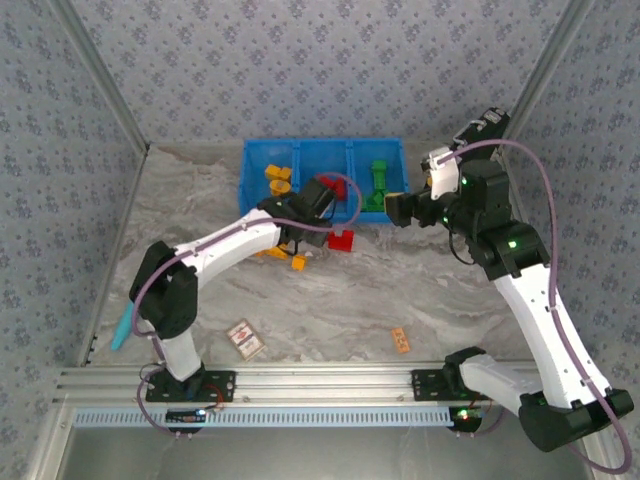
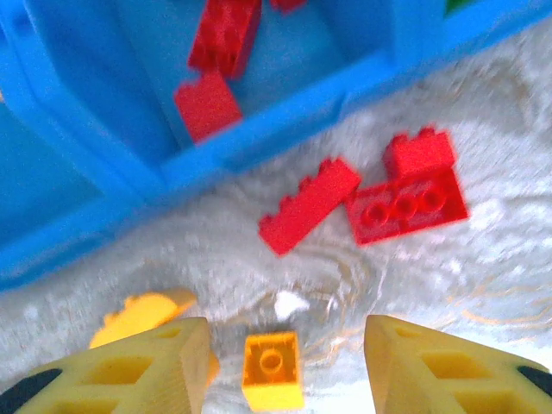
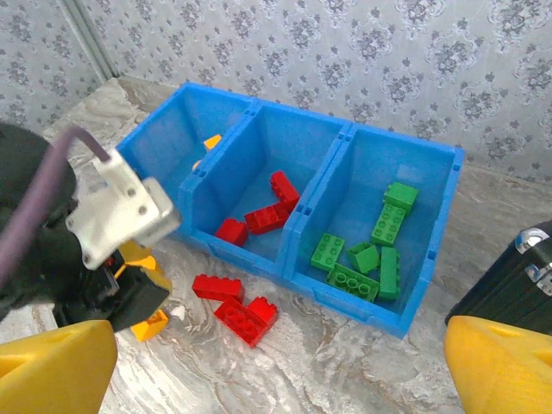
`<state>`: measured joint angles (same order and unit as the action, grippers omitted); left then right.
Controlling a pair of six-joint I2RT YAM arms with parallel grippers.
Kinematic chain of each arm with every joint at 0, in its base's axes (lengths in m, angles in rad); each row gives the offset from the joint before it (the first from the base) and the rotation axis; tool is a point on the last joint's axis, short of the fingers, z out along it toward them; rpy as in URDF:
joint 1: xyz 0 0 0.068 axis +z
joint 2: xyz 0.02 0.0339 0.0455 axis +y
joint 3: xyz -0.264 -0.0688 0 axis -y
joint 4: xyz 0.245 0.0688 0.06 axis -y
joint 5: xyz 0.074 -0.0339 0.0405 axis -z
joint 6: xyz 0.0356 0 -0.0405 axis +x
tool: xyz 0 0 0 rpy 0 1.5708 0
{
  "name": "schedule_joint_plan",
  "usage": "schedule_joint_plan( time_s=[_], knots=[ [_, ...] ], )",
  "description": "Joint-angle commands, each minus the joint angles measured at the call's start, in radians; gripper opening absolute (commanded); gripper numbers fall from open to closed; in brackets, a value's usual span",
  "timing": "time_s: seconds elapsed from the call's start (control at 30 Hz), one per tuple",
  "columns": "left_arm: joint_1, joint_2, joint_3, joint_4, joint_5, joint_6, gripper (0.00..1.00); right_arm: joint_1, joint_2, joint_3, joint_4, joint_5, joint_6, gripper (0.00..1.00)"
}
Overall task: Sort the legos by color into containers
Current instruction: Pick up the lego from the center of the table.
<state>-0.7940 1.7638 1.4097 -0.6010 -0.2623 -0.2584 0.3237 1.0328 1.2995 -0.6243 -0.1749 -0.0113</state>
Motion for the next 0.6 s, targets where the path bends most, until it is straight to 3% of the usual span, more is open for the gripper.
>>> schedule_joint_plan(
  time_s=[0.0,0.57],
  knots=[
    [0.001,-0.054,-0.069,0.014,-0.045,-0.072,0.51,0.011,-0.004,0.030,-0.017,-0.012,-0.006,0.99],
    [-0.004,-0.002,-0.171,0.057,-0.065,-0.136,0.55,0.027,0.024,0.038,-0.022,-0.030,-0.009,1.00]
  ],
)
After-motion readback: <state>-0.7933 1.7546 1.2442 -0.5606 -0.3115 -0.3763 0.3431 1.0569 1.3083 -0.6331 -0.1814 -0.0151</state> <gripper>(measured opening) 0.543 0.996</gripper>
